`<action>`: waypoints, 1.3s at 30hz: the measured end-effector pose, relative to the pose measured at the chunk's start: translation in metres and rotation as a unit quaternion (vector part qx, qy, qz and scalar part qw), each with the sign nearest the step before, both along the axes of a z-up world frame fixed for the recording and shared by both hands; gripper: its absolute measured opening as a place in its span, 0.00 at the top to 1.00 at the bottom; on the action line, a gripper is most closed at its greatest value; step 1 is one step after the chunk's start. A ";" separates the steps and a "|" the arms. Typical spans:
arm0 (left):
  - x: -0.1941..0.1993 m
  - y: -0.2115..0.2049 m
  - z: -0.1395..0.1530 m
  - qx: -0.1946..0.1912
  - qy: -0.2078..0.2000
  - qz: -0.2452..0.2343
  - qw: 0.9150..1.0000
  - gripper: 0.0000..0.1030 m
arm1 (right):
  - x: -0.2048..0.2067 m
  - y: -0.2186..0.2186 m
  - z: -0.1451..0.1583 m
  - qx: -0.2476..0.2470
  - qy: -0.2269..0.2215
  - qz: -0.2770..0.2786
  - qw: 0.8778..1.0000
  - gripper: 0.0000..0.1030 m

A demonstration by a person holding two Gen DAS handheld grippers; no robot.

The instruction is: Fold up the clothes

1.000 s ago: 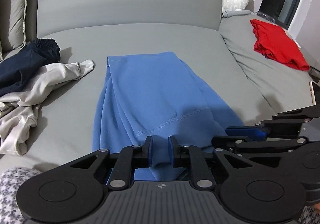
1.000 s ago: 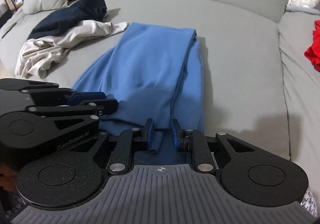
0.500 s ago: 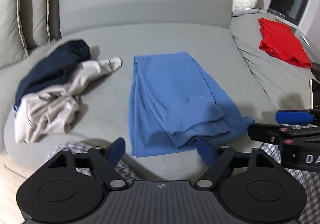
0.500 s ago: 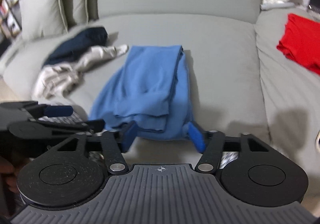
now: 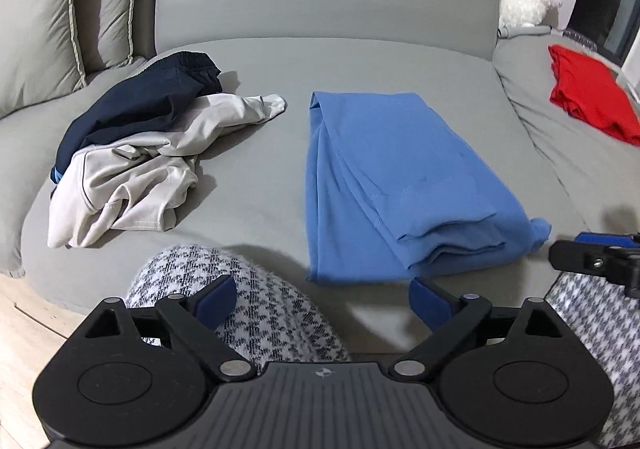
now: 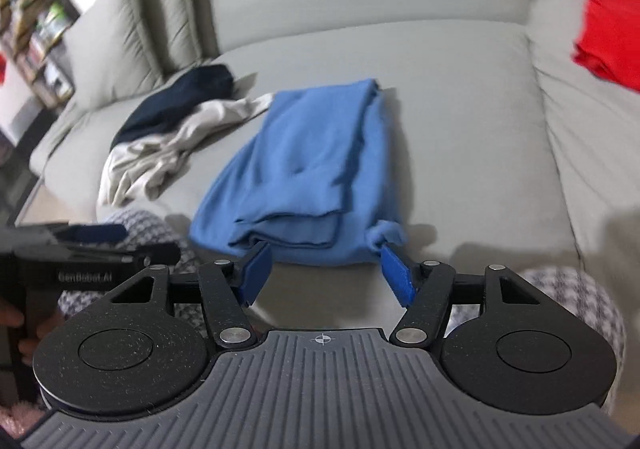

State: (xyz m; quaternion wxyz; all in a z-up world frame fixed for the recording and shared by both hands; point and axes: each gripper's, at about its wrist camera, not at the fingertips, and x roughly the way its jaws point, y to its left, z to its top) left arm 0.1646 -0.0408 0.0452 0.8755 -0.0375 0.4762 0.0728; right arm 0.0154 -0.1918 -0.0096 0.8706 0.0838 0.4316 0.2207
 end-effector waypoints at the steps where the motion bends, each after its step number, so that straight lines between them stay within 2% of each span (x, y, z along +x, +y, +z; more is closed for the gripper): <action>1: 0.000 0.000 0.000 0.000 0.000 0.001 1.000 0.06 | 0.002 -0.003 -0.004 0.007 0.015 -0.008 1.000 0.33; 4: 0.000 -0.002 0.000 -0.001 0.001 0.002 1.000 0.05 | 0.005 -0.011 -0.010 0.019 0.041 -0.032 0.998 0.37; 11: 0.003 -0.007 -0.002 0.010 0.009 0.000 1.000 0.03 | 0.001 -0.004 -0.010 -0.009 0.031 -0.024 0.999 0.37; 17: 0.005 -0.015 -0.005 0.032 0.019 -0.003 0.999 0.02 | 0.002 -0.010 -0.009 -0.001 0.029 -0.028 0.999 0.37; 39: 0.005 -0.017 -0.006 0.040 0.020 -0.001 0.999 0.02 | 0.003 -0.007 -0.010 -0.001 0.032 -0.026 0.999 0.36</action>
